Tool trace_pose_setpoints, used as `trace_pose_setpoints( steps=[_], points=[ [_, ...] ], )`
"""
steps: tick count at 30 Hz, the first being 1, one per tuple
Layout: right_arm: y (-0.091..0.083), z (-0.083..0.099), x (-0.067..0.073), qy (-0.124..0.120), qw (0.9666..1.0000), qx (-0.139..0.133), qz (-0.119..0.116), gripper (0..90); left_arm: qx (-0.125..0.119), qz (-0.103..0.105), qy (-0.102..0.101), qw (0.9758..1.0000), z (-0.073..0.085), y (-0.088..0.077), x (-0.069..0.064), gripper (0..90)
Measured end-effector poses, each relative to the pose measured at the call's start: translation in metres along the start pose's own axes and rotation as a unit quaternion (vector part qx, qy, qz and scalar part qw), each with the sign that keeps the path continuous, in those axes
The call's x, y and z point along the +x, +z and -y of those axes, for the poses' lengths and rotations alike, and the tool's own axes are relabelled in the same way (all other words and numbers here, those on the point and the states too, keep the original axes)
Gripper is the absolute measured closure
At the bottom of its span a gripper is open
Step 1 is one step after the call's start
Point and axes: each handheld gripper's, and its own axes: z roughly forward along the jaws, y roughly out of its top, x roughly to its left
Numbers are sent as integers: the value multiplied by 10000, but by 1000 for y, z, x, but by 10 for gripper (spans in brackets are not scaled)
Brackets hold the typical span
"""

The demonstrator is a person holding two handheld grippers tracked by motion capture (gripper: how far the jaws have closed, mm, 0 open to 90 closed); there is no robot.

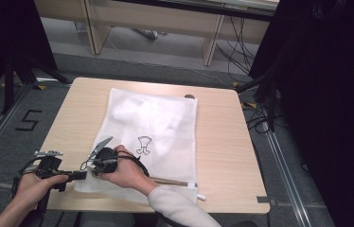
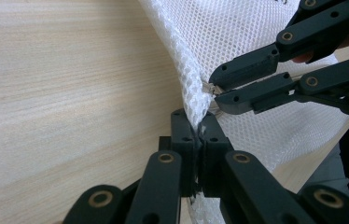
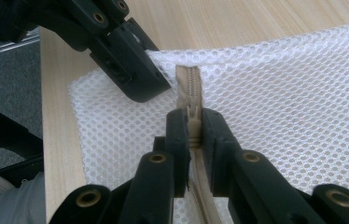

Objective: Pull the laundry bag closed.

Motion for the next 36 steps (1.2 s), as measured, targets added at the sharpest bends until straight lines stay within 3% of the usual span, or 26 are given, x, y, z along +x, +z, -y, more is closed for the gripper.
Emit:
trace_pose_setpoints(
  steps=[5,10,11,15,19,36],
  points=[
    [1,3,0,-94,9999,76,8,826,65,26,-1,10000,-1,-1,0,866],
    [-1,5,1,-23,9999,151,-16,826,62,7,13,10000,-1,-2,0,865],
    [0,6,0,-50,9999,165,11,826,-30,-76,31,10000,0,-1,-1,865],
    [1,10,0,2,9997,234,4,826,102,-129,129,9998,-1,-2,-1,865],
    [-1,12,-1,22,9997,250,-17,826,30,-239,235,9994,-1,-1,-3,865],
    [-9,23,-4,29,9995,311,-33,826,123,-243,271,9993,-1,-1,-4,864]
  ],
)
